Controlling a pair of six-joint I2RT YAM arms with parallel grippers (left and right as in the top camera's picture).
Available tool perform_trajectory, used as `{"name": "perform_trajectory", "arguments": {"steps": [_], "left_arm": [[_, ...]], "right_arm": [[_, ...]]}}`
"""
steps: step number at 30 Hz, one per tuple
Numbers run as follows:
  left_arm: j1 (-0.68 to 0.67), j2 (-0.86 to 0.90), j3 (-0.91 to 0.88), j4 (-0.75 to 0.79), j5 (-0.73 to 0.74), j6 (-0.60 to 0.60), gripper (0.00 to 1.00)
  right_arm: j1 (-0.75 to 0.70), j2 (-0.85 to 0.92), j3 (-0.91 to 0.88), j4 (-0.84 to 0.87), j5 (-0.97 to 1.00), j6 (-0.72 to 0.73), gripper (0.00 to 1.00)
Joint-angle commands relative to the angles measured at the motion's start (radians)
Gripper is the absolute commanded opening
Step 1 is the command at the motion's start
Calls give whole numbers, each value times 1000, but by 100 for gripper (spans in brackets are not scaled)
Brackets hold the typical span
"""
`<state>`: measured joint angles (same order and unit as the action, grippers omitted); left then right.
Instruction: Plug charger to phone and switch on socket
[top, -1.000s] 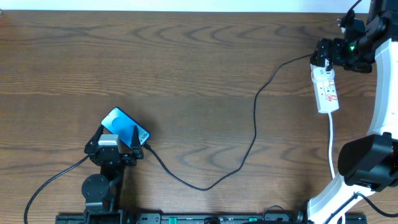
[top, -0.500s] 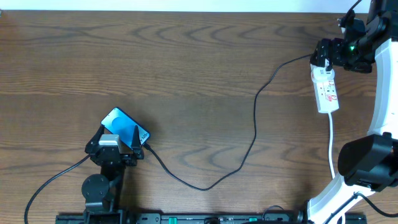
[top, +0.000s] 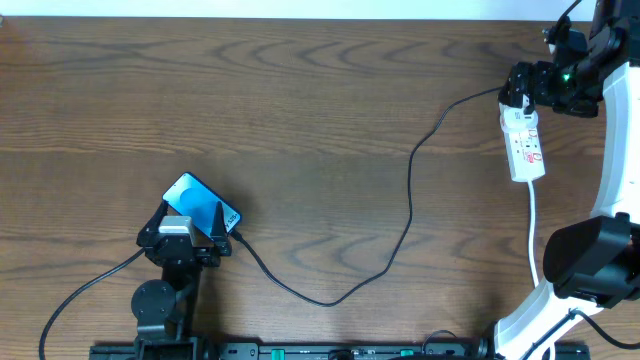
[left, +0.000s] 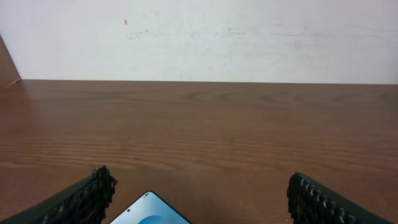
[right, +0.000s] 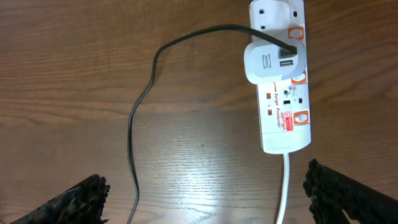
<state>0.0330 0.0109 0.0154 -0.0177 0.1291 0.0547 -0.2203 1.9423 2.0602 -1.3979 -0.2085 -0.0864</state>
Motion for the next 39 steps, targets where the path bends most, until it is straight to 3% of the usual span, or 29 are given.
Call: {"name": "perform_trajectory", "arguments": {"steps": [1,39], "left_arm": [[5,-7,-11,-42,39,-3,91],[5,-7,-11,-42,39,-3,91]], "right_arm": [[2,-27,15,-2,0,11,99],[13,-27,12,33,-16,11,99]]}}
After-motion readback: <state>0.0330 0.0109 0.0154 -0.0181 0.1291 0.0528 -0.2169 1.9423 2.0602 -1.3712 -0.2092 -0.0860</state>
